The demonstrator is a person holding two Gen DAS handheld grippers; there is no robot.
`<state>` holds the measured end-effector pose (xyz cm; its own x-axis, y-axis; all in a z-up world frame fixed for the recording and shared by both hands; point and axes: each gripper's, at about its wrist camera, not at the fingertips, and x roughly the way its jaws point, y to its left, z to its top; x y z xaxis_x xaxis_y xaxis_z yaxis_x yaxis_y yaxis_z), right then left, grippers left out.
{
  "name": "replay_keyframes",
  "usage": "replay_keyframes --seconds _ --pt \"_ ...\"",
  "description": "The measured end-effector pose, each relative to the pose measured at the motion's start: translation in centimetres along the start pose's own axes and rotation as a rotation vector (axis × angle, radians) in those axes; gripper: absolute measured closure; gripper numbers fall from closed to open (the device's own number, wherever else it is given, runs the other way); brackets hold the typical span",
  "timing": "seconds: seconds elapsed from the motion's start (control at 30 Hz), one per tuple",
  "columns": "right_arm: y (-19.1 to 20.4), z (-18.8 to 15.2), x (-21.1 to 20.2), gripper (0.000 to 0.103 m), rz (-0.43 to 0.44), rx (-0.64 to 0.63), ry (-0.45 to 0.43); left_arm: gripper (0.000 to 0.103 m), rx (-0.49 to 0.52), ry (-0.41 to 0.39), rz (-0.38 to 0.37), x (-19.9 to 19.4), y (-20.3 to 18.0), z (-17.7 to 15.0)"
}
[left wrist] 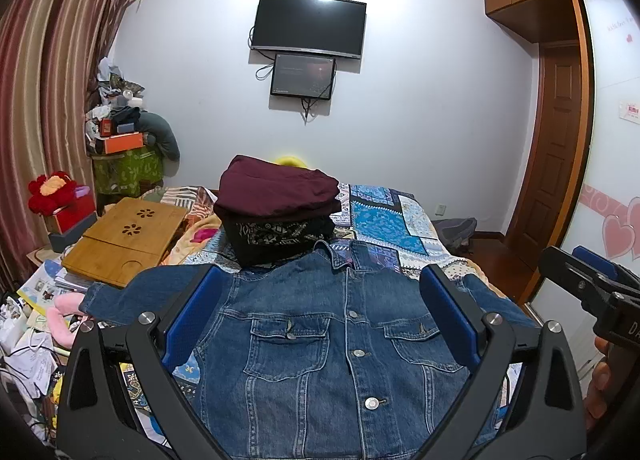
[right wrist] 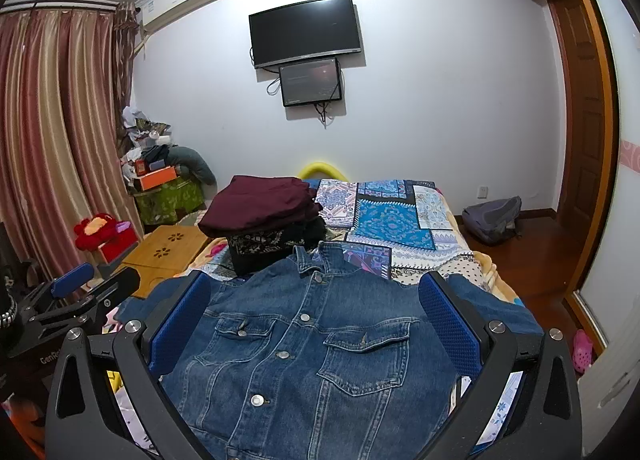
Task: Fold large clothes
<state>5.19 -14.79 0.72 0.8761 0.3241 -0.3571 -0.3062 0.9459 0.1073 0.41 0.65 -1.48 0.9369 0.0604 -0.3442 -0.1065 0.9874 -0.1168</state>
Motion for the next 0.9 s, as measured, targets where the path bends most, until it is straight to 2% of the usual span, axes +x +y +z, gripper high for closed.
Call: replay_keyframes --seconds 0.9 --pt "-0.23 0.02 0.47 0.0 -0.007 0.004 0.005 0.004 -0.013 0.008 -0.001 0.36 0.31 0.09"
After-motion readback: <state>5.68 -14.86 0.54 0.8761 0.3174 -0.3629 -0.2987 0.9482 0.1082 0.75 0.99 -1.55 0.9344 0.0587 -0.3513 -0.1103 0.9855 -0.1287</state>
